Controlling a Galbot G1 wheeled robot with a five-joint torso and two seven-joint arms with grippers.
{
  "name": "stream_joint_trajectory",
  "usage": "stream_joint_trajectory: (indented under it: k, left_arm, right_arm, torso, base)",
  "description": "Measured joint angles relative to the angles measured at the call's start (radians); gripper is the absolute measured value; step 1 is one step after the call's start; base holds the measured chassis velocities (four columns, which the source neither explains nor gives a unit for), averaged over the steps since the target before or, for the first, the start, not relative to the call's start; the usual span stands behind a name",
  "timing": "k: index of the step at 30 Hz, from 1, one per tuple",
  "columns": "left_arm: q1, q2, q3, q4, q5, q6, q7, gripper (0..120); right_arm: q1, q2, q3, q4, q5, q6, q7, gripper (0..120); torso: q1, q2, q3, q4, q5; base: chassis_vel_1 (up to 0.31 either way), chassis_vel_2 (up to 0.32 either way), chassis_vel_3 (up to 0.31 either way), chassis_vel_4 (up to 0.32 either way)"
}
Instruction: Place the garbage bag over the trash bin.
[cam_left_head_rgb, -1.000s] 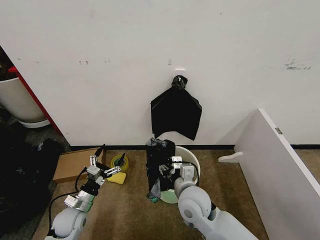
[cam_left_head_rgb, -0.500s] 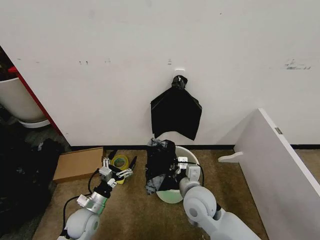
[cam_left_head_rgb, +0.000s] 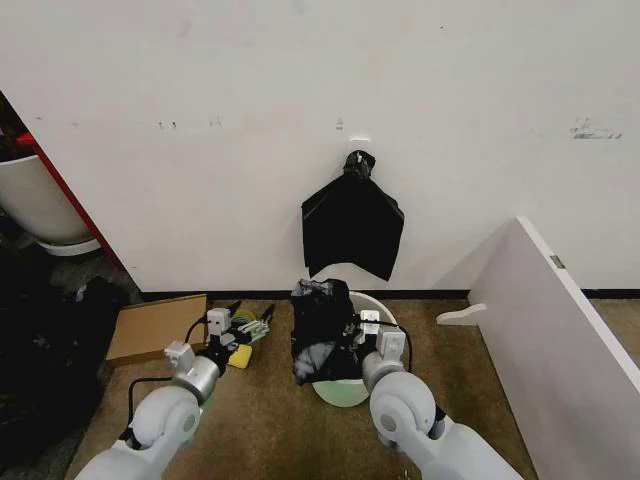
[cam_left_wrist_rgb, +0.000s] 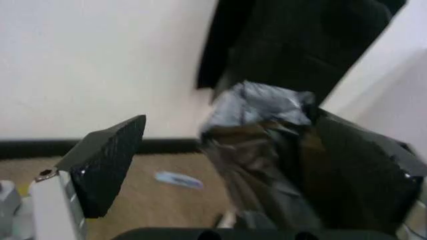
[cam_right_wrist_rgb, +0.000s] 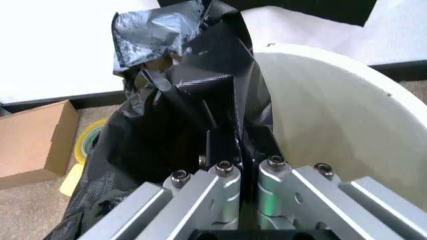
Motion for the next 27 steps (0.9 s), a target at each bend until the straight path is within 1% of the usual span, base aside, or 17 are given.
stream_joint_trajectory:
  k: [1,5,6,7,8,10,14,16,21,23,24,27]
  left_arm:
    - [-0.002,-0.001,0.001,-0.023,-0.029,0.054,-0.019,100]
    - [-0.001,-0.011,0.001,-0.082,-0.116,0.186,-0.096,100]
    - [-0.001,-0.018,0.0,-0.104,-0.15,0.25,-0.135,100]
    - [-0.001,-0.018,0.0,-0.104,-0.15,0.25,-0.135,100]
    - [-0.002,-0.026,0.0,-0.125,-0.182,0.311,-0.176,100]
    - [-0.009,-0.037,0.003,-0.139,-0.199,0.373,-0.233,100]
    - [-0.065,-0.056,0.043,-0.134,-0.221,0.458,-0.35,100]
    - [-0.079,-0.058,0.054,-0.128,-0.223,0.465,-0.364,100]
    - [-0.168,-0.071,0.112,-0.089,-0.227,0.479,-0.386,100]
    - [-0.222,-0.082,0.146,-0.061,-0.241,0.492,-0.403,100]
    - [-0.222,-0.082,0.146,-0.061,-0.241,0.492,-0.403,100]
    - [-0.279,-0.104,0.193,-0.022,-0.253,0.507,-0.431,100]
  right_arm:
    - [-0.001,0.006,0.003,-0.003,0.0,0.005,0.0,0]
    - [-0.006,0.016,0.006,-0.007,0.004,0.018,0.002,0]
    - [-0.008,0.017,0.004,-0.008,0.006,0.021,0.002,0]
    - [-0.008,0.017,0.004,-0.008,0.006,0.021,0.002,0]
    - [-0.01,0.017,-0.001,-0.009,0.007,0.023,0.002,0]
    - [-0.012,0.016,-0.007,-0.009,0.005,0.028,0.001,0]
    - [-0.024,0.009,-0.001,-0.009,-0.022,0.055,-0.017,0]
    - [-0.026,0.008,0.002,-0.008,-0.03,0.061,-0.022,0]
    - [-0.037,-0.001,0.011,-0.007,-0.066,0.08,-0.042,0]
    - [-0.037,-0.001,0.011,-0.01,-0.081,0.08,-0.047,0]
    - [-0.037,-0.001,0.011,-0.01,-0.081,0.08,-0.047,0]
    - [-0.036,0.002,0.009,-0.015,-0.089,0.08,-0.048,0]
  torso:
    - [0.0,0.0,0.0,0.0001,-0.0001]
    - [0.0,0.0,0.0,0.0002,0.0]
    - [0.0,0.0,0.0,0.0001,0.0]
    - [0.0,0.0,0.0,0.0001,0.0]
    - [0.0,0.0,0.0,0.0001,0.0]
    - [0.0,0.0,0.0,0.0002,0.0]
    - [0.0,0.0,0.0,0.0002,0.0001]
    - [0.0,0.0,0.0,0.0001,0.0001]
    - [0.0,0.0,0.0,0.0001,0.0001]
    - [0.0,0.0,0.0,0.0001,0.0001]
    - [0.0,0.0,0.0,0.0001,0.0001]
    - [0.0,0.0,0.0,0.0001,0.0]
  base:
    - [0.0,0.0,0.0,0.0]
    - [0.0,0.0,0.0,0.0]
    - [0.0,0.0,0.0,0.0]
    - [0.0,0.0,0.0,0.0]
    - [0.0,0.0,0.0,0.0]
    - [0.0,0.0,0.0,0.0]
    - [0.0,0.0,0.0,0.0]
    - [0.0,0.0,0.0,0.0]
    - [0.0,0.0,0.0,0.0]
    - [0.0,0.0,0.0,0.0]
    - [0.0,0.0,0.0,0.0]
    - [0.0,0.0,0.0,0.0]
